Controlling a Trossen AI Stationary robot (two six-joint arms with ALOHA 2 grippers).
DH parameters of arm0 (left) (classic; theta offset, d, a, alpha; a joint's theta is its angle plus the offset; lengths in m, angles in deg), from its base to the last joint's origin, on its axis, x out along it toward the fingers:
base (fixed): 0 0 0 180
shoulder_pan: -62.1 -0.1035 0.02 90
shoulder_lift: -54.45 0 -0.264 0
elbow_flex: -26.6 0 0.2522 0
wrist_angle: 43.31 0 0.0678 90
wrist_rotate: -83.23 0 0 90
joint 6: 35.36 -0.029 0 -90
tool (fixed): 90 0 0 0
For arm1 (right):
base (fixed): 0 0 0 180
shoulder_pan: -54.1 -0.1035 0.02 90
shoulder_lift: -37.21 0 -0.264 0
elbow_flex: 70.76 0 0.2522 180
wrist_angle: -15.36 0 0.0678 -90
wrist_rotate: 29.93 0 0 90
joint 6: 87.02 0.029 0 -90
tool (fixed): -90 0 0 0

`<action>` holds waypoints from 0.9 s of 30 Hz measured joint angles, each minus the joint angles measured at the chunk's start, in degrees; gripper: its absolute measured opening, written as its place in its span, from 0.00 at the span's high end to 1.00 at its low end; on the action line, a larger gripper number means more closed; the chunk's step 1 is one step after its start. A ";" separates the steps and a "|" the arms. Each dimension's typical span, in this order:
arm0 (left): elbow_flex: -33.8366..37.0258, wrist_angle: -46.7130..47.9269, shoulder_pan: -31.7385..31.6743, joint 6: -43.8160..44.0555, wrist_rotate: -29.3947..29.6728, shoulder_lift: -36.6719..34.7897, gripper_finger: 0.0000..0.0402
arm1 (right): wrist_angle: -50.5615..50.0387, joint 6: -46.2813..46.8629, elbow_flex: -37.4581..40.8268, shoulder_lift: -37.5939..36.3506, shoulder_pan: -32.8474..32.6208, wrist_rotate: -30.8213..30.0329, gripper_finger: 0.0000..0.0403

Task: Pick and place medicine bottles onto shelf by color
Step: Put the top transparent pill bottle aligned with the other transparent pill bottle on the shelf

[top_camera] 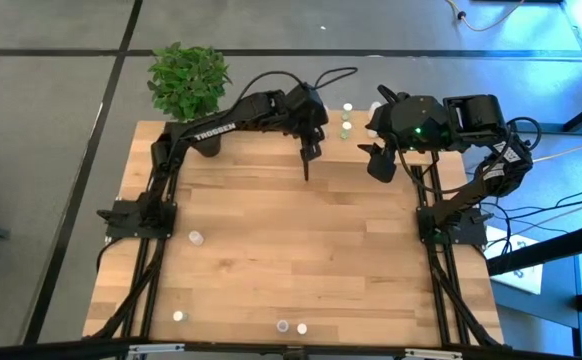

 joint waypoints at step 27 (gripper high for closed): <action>0.07 -2.11 4.23 -1.53 6.43 0.00 0.65 | 0.00 -0.24 -0.07 -3.69 -0.54 4.48 0.41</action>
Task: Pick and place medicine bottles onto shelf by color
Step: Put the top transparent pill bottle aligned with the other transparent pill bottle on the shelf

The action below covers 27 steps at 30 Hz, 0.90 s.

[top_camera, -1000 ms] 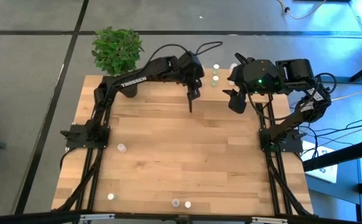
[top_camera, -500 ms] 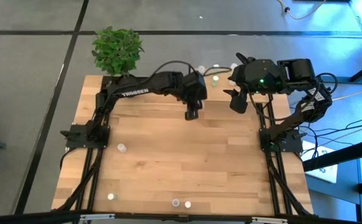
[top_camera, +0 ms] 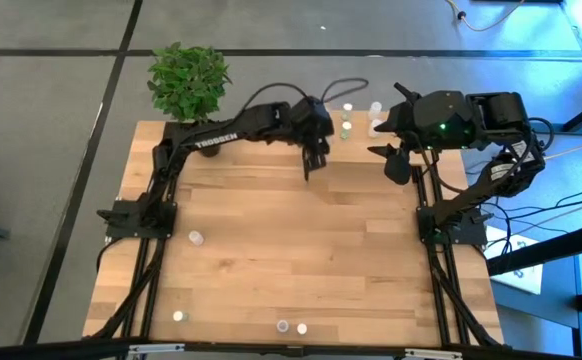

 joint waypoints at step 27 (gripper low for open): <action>0.02 0.25 -6.56 -2.93 -4.12 5.20 0.65 | 0.02 1.50 0.02 0.00 0.00 -0.92 0.41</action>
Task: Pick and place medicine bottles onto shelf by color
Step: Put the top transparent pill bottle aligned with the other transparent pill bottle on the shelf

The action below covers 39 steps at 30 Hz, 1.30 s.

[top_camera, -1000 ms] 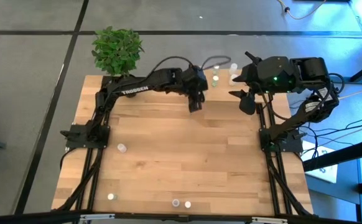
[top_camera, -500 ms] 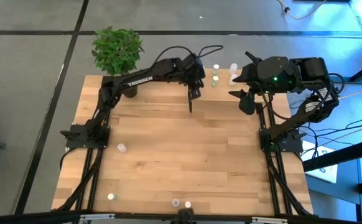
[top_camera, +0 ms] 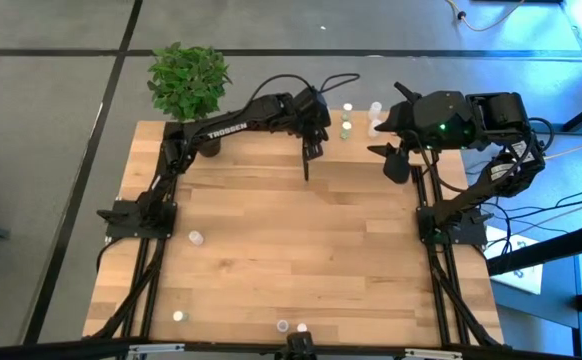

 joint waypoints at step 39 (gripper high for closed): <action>-0.02 0.11 -2.06 -1.64 -4.77 0.22 0.65 | 0.18 1.27 0.04 0.20 0.02 -8.09 0.41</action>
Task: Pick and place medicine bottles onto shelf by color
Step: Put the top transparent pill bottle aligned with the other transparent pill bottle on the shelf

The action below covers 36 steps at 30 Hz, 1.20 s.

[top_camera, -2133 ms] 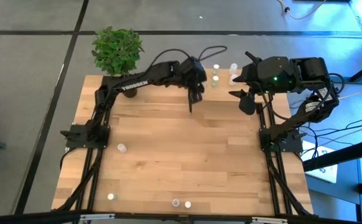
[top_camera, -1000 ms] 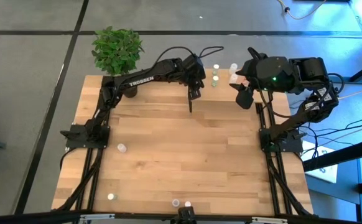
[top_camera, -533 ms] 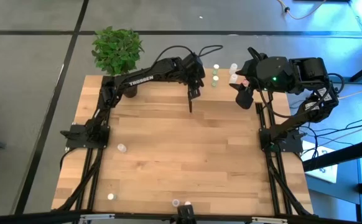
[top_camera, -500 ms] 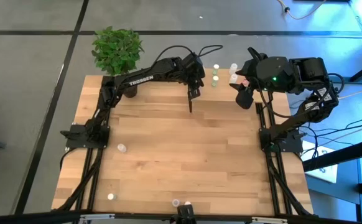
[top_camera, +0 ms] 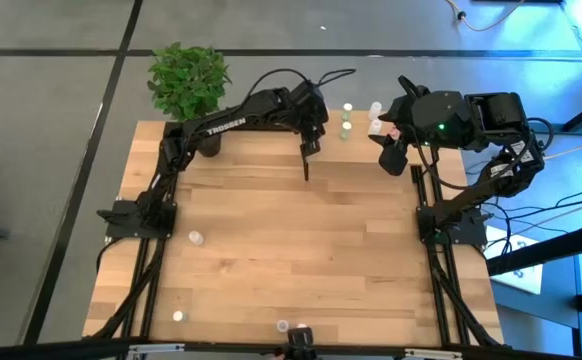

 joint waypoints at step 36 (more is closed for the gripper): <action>0.00 -0.34 0.46 -2.90 1.34 0.64 0.64 | 0.02 0.00 0.00 -0.02 -0.02 0.07 0.41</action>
